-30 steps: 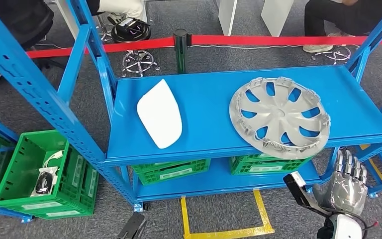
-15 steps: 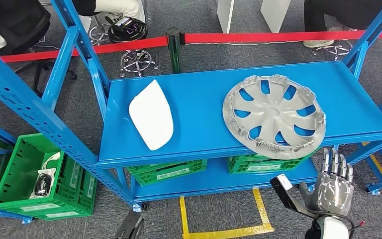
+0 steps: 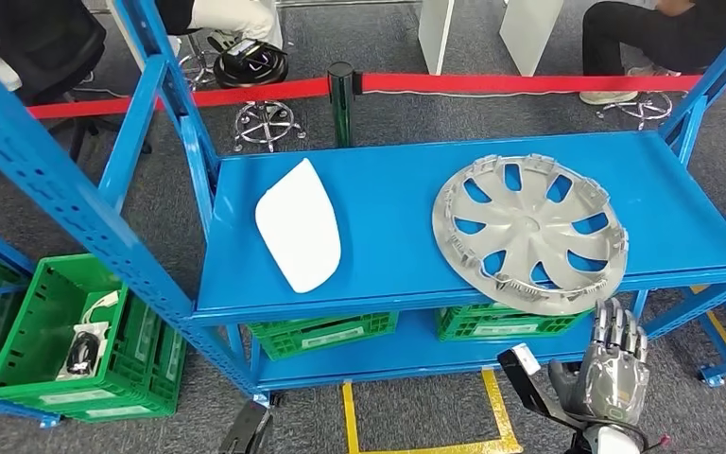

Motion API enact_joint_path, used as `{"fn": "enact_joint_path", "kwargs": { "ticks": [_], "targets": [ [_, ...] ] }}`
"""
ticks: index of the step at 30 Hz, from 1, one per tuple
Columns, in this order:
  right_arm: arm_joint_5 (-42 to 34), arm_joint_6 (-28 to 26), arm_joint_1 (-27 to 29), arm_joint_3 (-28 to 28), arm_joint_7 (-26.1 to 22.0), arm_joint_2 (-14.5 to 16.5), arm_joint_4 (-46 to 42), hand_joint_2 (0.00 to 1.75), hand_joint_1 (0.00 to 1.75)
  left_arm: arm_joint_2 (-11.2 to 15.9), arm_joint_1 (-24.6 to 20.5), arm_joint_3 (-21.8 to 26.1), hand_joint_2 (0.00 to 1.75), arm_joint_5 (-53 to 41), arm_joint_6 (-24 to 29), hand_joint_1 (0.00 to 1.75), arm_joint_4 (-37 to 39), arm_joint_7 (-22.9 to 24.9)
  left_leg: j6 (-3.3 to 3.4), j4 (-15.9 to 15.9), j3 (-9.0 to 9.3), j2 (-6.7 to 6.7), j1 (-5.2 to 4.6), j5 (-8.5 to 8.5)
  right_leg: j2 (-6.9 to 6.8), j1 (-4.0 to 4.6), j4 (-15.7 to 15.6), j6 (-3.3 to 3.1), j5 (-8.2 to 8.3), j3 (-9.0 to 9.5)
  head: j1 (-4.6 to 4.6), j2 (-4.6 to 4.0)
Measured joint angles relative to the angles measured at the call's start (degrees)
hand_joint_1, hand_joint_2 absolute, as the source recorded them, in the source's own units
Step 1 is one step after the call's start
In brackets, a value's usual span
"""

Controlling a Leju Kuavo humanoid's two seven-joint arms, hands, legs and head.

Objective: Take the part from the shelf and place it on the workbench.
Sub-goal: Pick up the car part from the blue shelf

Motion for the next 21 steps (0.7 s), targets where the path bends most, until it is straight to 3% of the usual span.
{"fn": "enact_joint_path", "kwargs": {
  "ticks": [3, 5, 7, 9, 10, 11, 13, 14, 15, 16, 20, 21],
  "targets": [
    [-0.03, -0.14, 0.08, 0.29, 0.0, 0.2, 0.21, 1.75, 0.0, -0.05, -0.02, 0.03, 0.0, -0.02, -0.11, 0.0, 0.02, -0.01, -0.79, 0.09, -0.2, 0.1, -0.06, -0.51, 0.1, 0.24, -1.48, -1.39, -1.21, 0.85, -0.12, 0.01],
    [-0.1, -0.15, 0.07, 0.49, 0.0, 0.31, 0.28, 1.75, 0.0, -0.06, -0.09, 0.04, 0.0, -0.16, -0.3, 0.0, 0.01, -0.08, -1.34, 1.43, -0.6, 0.16, 0.03, -1.79, 0.04, 0.14, -1.86, -2.02, -1.35, 1.17, -0.3, 0.01],
    [-0.17, -0.16, -0.06, 0.75, 0.0, 0.4, 0.33, 1.75, 0.0, -0.08, -0.19, 0.05, 0.0, -0.37, -0.37, 0.0, 0.01, -0.16, -1.78, 7.6, -3.92, 0.15, 0.15, -4.82, -0.15, 0.05, -2.15, -2.55, -1.49, 1.47, -0.53, 0.01],
    [-0.17, -0.16, -0.1, 1.05, 0.0, 0.5, 0.46, 1.75, 0.0, -0.09, -0.11, 0.05, 0.0, -0.57, -0.27, 0.0, 0.02, -0.12, -2.0, 15.61, -9.1, 0.11, 0.27, -7.21, -0.28, 0.08, -2.15, -2.82, -1.71, 1.55, -0.67, 0.01],
    [-0.16, -0.16, -0.09, 1.18, 0.0, 0.55, 0.55, 1.75, 0.0, -0.09, -0.03, 0.05, 0.0, -0.66, -0.15, 0.0, 0.02, -0.08, -2.06, 17.59, -10.89, 0.11, 0.34, -6.9, -0.29, 0.09, -2.13, -2.85, -1.83, 1.65, -0.69, 0.01],
    [-0.16, -0.16, -0.09, 1.29, 0.03, 0.59, 0.63, 1.75, 0.0, -0.09, 0.01, 0.05, 0.0, -0.77, -0.01, 0.0, 0.02, -0.03, -2.06, 17.28, -11.6, 0.11, 0.4, -5.25, -0.26, 0.07, -2.11, -2.78, -1.98, 1.84, -0.7, 0.01],
    [-0.21, -0.16, -0.09, 1.47, 0.19, 0.66, 0.73, 1.75, 0.0, -0.09, 0.02, 0.05, 0.0, -0.9, 0.24, 0.0, 0.02, 0.02, -1.9, 11.09, -10.08, 0.17, 0.5, 0.36, -0.15, 0.01, -2.07, -2.42, -2.38, 2.47, -0.73, 0.01],
    [-0.25, -0.16, -0.11, 1.53, 0.3, 0.67, 0.76, 1.75, 0.0, -0.09, -0.01, 0.05, 0.0, -0.93, 0.29, 0.0, 0.03, 0.03, -1.73, 7.64, -8.89, 0.2, 0.44, 2.56, -0.09, 0.07, -1.97, -2.13, -2.61, 2.72, -0.74, 0.01],
    [-0.31, -0.16, -0.13, 1.58, 0.4, 0.68, 0.8, 1.75, 0.0, -0.08, -0.04, 0.05, 0.0, -0.94, 0.31, 0.0, 0.03, 0.04, -1.5, 5.0, -7.9, 0.21, 0.4, 3.71, -0.03, 0.13, -1.87, -1.81, -2.76, 2.8, -0.76, 0.01],
    [-0.39, -0.17, -0.13, 1.63, 0.5, 0.68, 0.85, 1.75, 0.0, -0.1, -0.03, 0.05, 0.0, -0.94, 0.32, 0.0, 0.04, 0.06, -1.35, 3.58, -7.41, 0.22, 0.38, 4.01, 0.02, 0.23, -1.72, -1.67, -2.98, 2.74, -0.73, 0.01],
    [-0.65, -0.19, -0.04, 2.11, 0.84, 0.69, 1.14, 1.75, 0.0, -0.3, 0.18, 0.07, 0.0, -0.91, 0.39, 0.0, 0.04, 0.02, -1.17, 2.93, -7.09, 0.07, 0.39, 3.7, 0.0, 0.41, -1.73, -3.07, -2.97, 2.78, -0.5, 0.01],
    [-0.66, -0.18, -0.04, 2.26, 0.87, 0.69, 1.21, 1.75, 0.0, -0.35, 0.18, 0.09, 0.0, -0.91, 0.41, 0.0, 0.04, -0.03, -1.09, 2.94, -7.06, 0.06, 0.36, 3.67, 0.0, 0.41, -1.88, -3.08, -2.93, 2.9, -0.43, 0.01]
  ]
}}
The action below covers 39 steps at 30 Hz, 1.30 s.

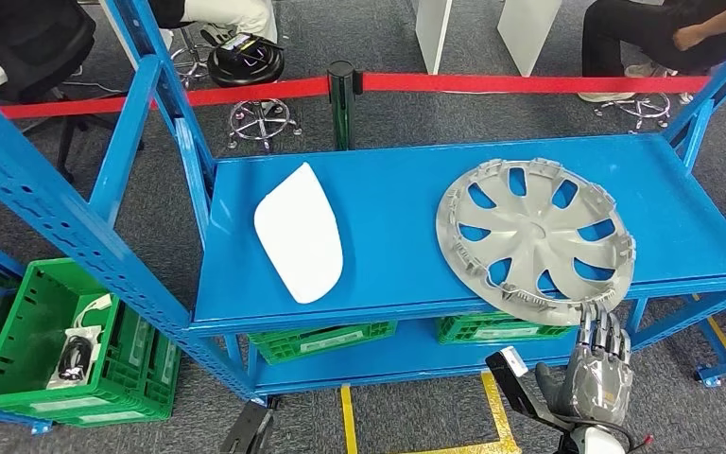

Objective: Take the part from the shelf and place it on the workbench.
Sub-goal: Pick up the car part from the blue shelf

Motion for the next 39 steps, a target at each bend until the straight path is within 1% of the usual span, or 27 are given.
{"fn": "enact_joint_path", "kwargs": {
  "ticks": [3, 5, 11, 14, 16, 19, 23, 26, 28, 31, 36, 39],
  "targets": [
    [0.22, 0.27, -0.03, 0.39, 0.01, 0.0, 0.13, 1.75, 0.0, -0.14, -0.01, 0.09, 0.0, 0.01, -0.04, 0.0, 0.0, -0.07, 0.28, 0.02, 0.04, 0.05, -0.07, -0.13, 0.05, -0.03, -0.4, 0.25, 0.2, 0.21, 0.06, 0.0],
    [0.8, 1.14, -0.17, 0.66, -0.05, -0.01, 0.12, 1.75, 0.0, -0.22, -0.02, 0.16, 0.0, 0.01, -0.18, 0.0, 0.0, -0.01, 0.44, 0.04, 0.04, 0.09, -0.1, -0.19, 0.07, -0.05, -0.6, 0.54, 0.29, 0.28, 0.06, 0.0],
    [2.24, 4.15, -1.49, 1.68, -0.1, -0.25, -0.1, 1.75, 0.0, -0.45, -0.09, 0.24, 0.0, -0.08, -0.6, 0.0, 0.0, 0.34, 0.71, 0.08, 0.06, 0.15, -0.32, -0.33, 0.08, -0.31, -0.76, 1.95, 0.16, 0.35, 0.06, 0.0],
    [2.27, 6.39, -2.19, 2.03, -0.09, -0.87, -0.47, 1.75, 0.0, -0.49, -0.18, 0.24, 0.0, -0.39, -1.25, 0.0, 0.0, 0.71, 0.75, 0.09, 0.1, 0.15, -0.37, -0.35, 0.08, -0.37, -0.75, 2.34, 0.1, 0.35, 0.06, 0.0],
    [1.65, 9.03, -2.91, 1.99, -0.19, -1.91, -0.76, 1.75, 0.0, -0.51, -0.27, 0.23, 0.0, -0.75, -1.86, 0.0, 0.0, 1.02, 0.75, 0.08, 0.14, 0.13, -0.36, -0.35, 0.08, -0.37, -0.74, 2.36, 0.09, 0.35, 0.07, 0.0],
    [-0.23, 13.65, -4.17, 1.55, -1.22, -4.54, -0.85, 1.75, 0.0, -0.57, -0.39, 0.23, 0.0, -1.3, -2.49, 0.0, 0.0, 1.43, 0.75, 0.07, 0.19, 0.06, -0.35, -0.35, 0.08, -0.37, -0.72, 2.37, 0.09, 0.35, 0.06, 0.0],
    [-2.66, 20.01, -5.52, -0.03, -2.23, -9.14, -0.54, 1.75, 0.0, -0.59, -0.49, 0.23, 0.0, -1.74, -3.07, 0.0, 0.0, 1.81, 0.76, 0.07, 0.23, -0.12, -0.35, -0.34, 0.05, -0.36, -0.71, 2.37, 0.09, 0.36, 0.07, 0.0],
    [-4.87, 23.18, -5.85, -1.71, -2.74, -13.0, 0.02, 1.75, 0.0, -0.59, -0.48, 0.23, 0.0, -1.88, -3.19, 0.0, 0.0, 1.96, 0.77, 0.07, 0.22, -0.33, -0.35, -0.33, -0.04, -0.37, -0.7, 2.39, 0.07, 0.4, 0.07, 0.0],
    [-5.69, 24.09, -5.84, -2.67, -3.04, -15.2, 0.42, 1.75, 0.0, -0.59, -0.46, 0.23, 0.0, -1.9, -3.19, 0.0, 0.0, 1.99, 0.77, 0.07, 0.22, -0.42, -0.35, -0.33, -0.07, -0.37, -0.7, 2.41, 0.06, 0.43, 0.07, 0.0],
    [-5.89, 24.71, -5.77, -3.6, -3.19, -17.44, 0.92, 1.75, 0.0, -0.61, -0.45, 0.23, 0.0, -1.9, -3.17, 0.0, 0.0, 1.98, 0.77, 0.07, 0.21, -0.45, -0.35, -0.33, -0.07, -0.37, -0.7, 2.47, 0.02, 0.45, 0.07, 0.0],
    [-6.43, 25.91, -4.79, -4.39, -2.91, -19.58, 1.46, 1.75, 0.0, -0.59, -0.38, 0.23, 0.0, -1.9, -3.04, 0.0, 0.03, 1.99, 0.78, 0.06, 0.21, -0.63, -0.35, -0.34, -0.22, -0.37, -0.71, 2.56, -0.06, 0.47, 0.07, 0.0],
    [-7.55, 25.51, -3.37, -5.1, -2.84, -20.47, 1.93, 1.75, 0.0, -0.52, -0.13, 0.23, 0.0, -1.86, -2.79, 0.0, 0.08, 1.97, 0.77, 0.06, 0.21, -0.71, -0.35, -0.34, -0.32, -0.37, -0.71, 2.6, -0.1, 0.5, 0.07, 0.0]
  ]
}}
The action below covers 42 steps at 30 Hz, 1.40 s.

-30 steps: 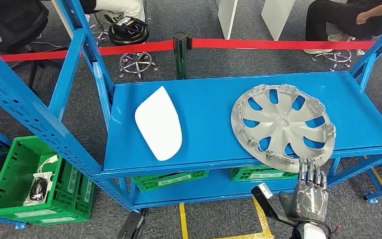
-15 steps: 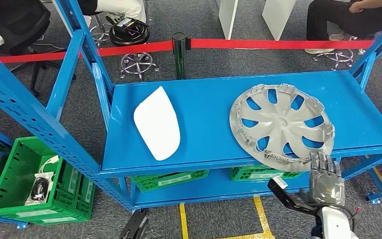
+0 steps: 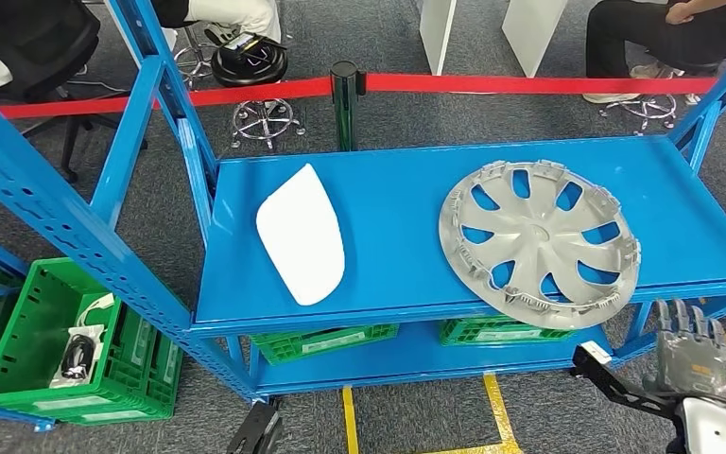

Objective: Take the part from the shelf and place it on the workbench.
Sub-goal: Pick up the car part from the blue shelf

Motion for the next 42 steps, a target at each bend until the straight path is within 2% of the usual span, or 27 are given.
{"fn": "enact_joint_path", "kwargs": {
  "ticks": [6, 11, 17, 25, 30, 38, 42],
  "targets": [
    [0.27, -1.9, 2.3, -0.5, -0.18, -0.36, 1.12, 1.75, 0.0, 0.06, 0.47, 0.0, 0.0, 0.06, 0.53, 0.0, 0.24, -0.02, 0.0, -0.02, 0.0, 0.11, 0.01, -0.01, 0.01, 0.0, 0.0, 0.06, -0.05, 0.01, 0.01, 0.0],
    [3.85, -2.99, 2.1, -0.38, -0.22, -0.32, 0.93, 1.75, 0.0, -0.02, 0.6, 0.0, 0.0, -0.66, 0.49, 0.0, 0.32, 0.45, 0.0, -0.03, 0.01, 0.65, 0.0, -0.01, 0.15, 0.0, 0.02, 0.07, -0.03, 0.03, 0.02, 0.0],
    [8.97, 4.15, -3.66, 0.93, -1.24, 0.56, -3.62, 1.75, 0.0, -0.51, -0.1, -0.02, 0.0, -1.73, 0.15, 0.0, 0.32, 1.14, 0.14, -0.05, 0.24, 1.7, 0.0, -0.11, 0.75, 0.0, 0.05, 0.06, 0.07, 0.02, -0.01, 0.0],
    [9.63, 5.23, -6.42, 2.47, -1.72, 0.9, -6.81, 1.75, 0.0, -0.79, -0.41, -0.02, 0.0, -1.92, 0.04, 0.0, 0.32, 1.24, 0.14, -0.05, 0.21, 1.69, 0.0, -0.11, 0.78, 0.0, 0.08, 0.06, 0.07, 0.02, 0.01, 0.0],
    [10.9, 7.9, -10.44, 3.99, -2.57, 1.36, -7.85, 1.75, 0.0, -1.04, -0.57, -0.04, 0.0, -2.55, -0.07, 0.0, 0.32, 1.83, 0.16, -0.05, 0.24, 1.79, 0.0, -0.13, 0.84, 0.0, 0.08, 0.06, 0.07, 0.01, 0.01, 0.0],
    [8.82, 8.68, -13.68, 6.25, -3.08, 1.8, -7.96, 1.75, 0.0, -1.37, -0.56, -0.04, 0.0, -2.79, 0.04, 0.0, 0.32, 2.25, 0.16, -0.05, 0.24, 1.7, 0.0, -0.13, 0.82, 0.0, 0.08, 0.06, 0.07, 0.01, 0.0, 0.0],
    [3.55, 7.14, -13.76, 7.02, -4.69, 1.74, -7.46, 1.75, 0.0, -1.51, -0.58, -0.04, 0.0, -2.88, 0.43, 0.0, 0.32, 2.24, 0.16, -0.05, 0.23, 1.53, 0.0, -0.14, 0.78, 0.0, 0.08, 0.06, 0.06, 0.0, 0.0, 0.0]
  ]
}}
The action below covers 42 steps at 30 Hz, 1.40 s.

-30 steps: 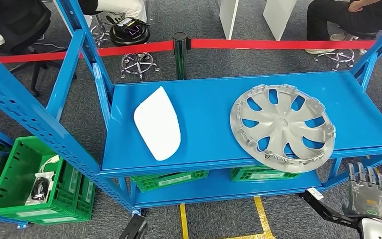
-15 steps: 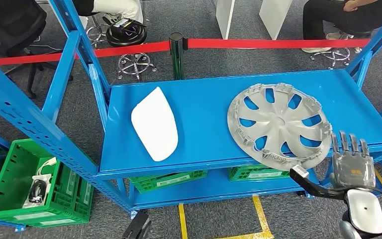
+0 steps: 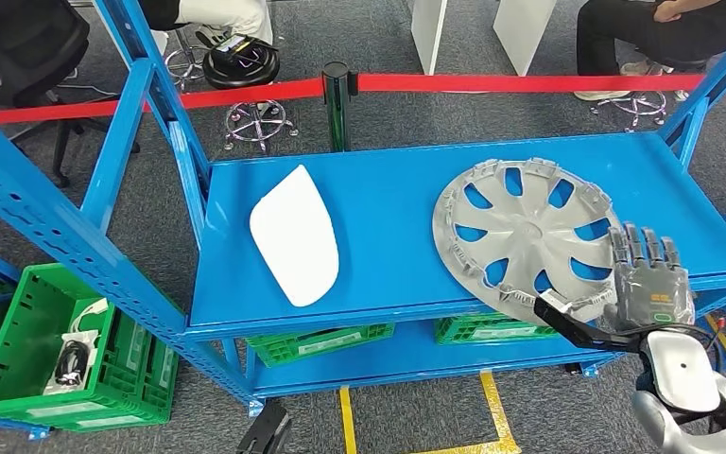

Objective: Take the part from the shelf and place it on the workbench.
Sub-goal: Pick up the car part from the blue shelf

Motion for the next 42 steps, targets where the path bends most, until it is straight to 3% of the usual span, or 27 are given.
{"fn": "enact_joint_path", "kwargs": {
  "ticks": [9, 27, 42],
  "targets": [
    [-7.75, -2.35, 0.18, 0.07, -3.39, -1.82, 3.76, 1.75, 0.0, -0.01, -0.15, -0.01, 0.0, -0.75, 0.02, 0.0, 0.0, 0.44, 0.0, 0.01, -0.07, -0.79, -0.01, 0.01, -0.29, 0.0, -0.02, 0.0, -0.01, 0.02, 0.0, 0.0],
    [-8.12, -6.05, 1.32, 2.27, -4.37, -0.92, 7.98, 1.75, 0.0, -0.1, -0.15, -0.08, 0.0, -2.35, 0.04, 0.0, 0.0, 2.1, 0.0, 0.01, -0.09, -0.77, 0.0, 0.01, -0.34, 0.0, -0.01, 0.06, -0.06, 0.03, 0.01, 0.0],
    [-6.36, -5.32, 0.65, 5.49, -6.71, 1.69, 10.68, 1.75, 0.0, -0.99, -0.25, -0.55, 0.0, -3.93, -0.46, 0.0, 0.0, 2.97, 0.0, 0.0, -0.08, -0.43, 0.0, 0.01, -0.32, 0.0, 0.0, 0.06, -0.06, 0.04, 0.01, 0.0]
  ]
}}
